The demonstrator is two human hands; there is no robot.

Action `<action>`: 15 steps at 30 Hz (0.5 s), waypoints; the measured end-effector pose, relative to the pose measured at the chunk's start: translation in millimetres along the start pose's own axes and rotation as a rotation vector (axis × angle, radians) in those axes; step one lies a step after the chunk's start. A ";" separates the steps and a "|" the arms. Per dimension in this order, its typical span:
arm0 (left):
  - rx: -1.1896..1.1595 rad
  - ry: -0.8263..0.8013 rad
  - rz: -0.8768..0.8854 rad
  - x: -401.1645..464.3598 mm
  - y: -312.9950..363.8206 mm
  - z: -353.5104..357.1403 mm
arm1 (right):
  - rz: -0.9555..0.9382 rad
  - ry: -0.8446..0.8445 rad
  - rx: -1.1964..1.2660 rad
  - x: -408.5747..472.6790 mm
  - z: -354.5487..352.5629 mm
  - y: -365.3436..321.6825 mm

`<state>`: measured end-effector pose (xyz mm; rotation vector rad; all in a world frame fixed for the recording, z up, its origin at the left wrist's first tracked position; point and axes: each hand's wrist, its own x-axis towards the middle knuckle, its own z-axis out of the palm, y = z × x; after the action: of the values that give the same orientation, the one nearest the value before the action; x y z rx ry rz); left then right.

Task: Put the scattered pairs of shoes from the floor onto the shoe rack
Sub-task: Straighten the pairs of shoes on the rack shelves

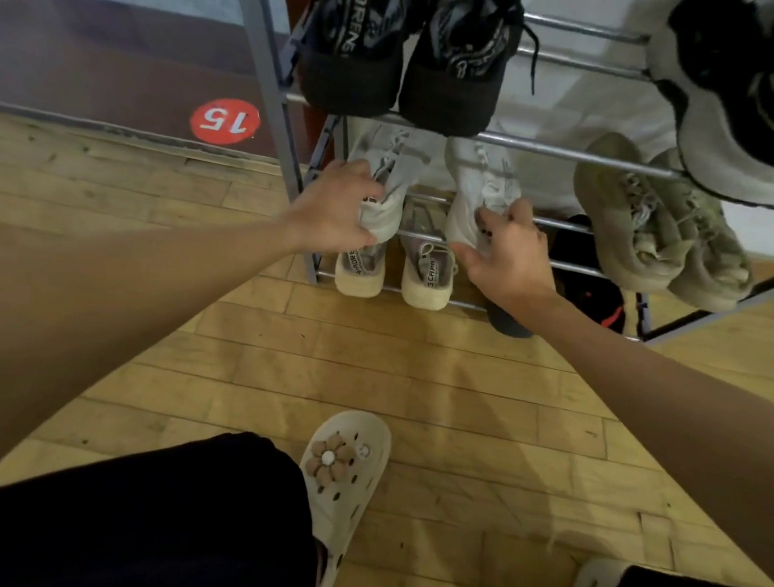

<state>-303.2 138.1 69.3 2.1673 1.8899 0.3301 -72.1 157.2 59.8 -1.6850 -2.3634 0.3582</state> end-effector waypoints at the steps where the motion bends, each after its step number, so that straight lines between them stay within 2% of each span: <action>1: -0.012 0.035 -0.016 -1.1 0.5 0.7 | -0.006 0.015 0.016 0.6 0.2 -5.3; 5: -0.017 0.122 -0.102 0.8 -2.6 -3.1 | -0.045 0.038 0.043 6.6 3.5 -25.1; 12: 0.011 0.050 -0.107 6.7 -10.3 -5.8 | -0.042 0.089 0.067 23.8 16.1 -55.8; 15: -0.007 0.055 -0.107 7.1 -10.8 -5.5 | -0.025 0.058 0.042 27.0 26.7 -59.6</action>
<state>-314.1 146.7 71.0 2.0626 2.0219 0.3780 -142.5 162.1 54.5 -1.6240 -2.3170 0.3470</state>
